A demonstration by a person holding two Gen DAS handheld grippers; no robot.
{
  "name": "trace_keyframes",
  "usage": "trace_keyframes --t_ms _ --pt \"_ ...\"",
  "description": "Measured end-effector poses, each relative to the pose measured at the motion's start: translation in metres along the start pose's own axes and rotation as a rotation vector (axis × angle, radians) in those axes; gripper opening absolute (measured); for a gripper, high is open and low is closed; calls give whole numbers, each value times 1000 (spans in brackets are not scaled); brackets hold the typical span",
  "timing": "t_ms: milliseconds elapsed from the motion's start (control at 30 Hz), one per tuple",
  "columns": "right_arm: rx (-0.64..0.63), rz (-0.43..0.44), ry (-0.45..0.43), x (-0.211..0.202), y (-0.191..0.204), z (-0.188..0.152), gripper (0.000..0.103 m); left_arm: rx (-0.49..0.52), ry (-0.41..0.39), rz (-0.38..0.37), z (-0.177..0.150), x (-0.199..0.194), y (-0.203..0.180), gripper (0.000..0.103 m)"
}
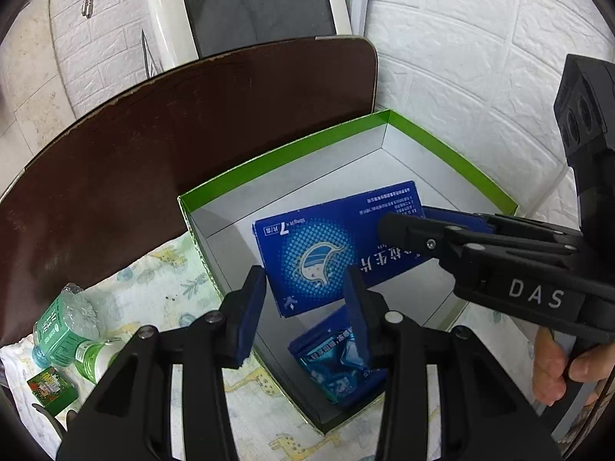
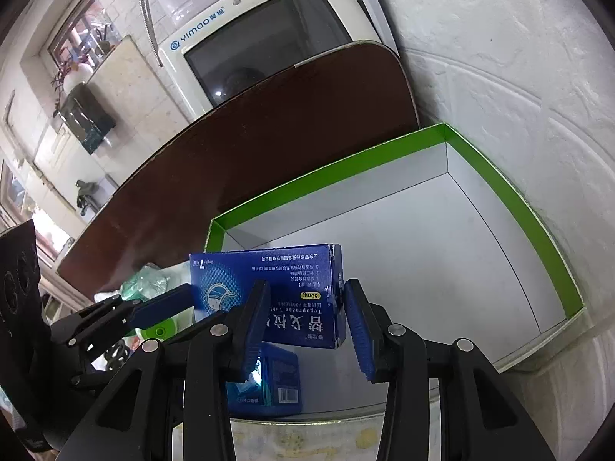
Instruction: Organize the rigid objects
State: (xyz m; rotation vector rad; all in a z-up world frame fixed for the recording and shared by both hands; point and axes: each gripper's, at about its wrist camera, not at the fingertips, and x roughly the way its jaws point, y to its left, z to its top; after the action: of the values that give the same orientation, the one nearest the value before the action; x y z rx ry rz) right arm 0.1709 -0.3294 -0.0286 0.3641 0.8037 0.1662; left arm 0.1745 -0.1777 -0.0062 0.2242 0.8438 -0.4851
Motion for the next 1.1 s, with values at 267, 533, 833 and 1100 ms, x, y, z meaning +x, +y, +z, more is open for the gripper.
trace_keyframes --t_ms 267,533,833,1100 --pt "20 -2 53 21 -8 -6 43 -15 54 9 -6 21 5 39" --pt "-6 -43 69 26 -3 -9 43 3 47 28 -10 25 2 39" --pt "-27 -54 94 26 2 -13 43 -11 46 -4 -13 20 5 49" --pt "15 -34 75 10 4 -16 43 39 -2 38 -23 -7 -6 65"
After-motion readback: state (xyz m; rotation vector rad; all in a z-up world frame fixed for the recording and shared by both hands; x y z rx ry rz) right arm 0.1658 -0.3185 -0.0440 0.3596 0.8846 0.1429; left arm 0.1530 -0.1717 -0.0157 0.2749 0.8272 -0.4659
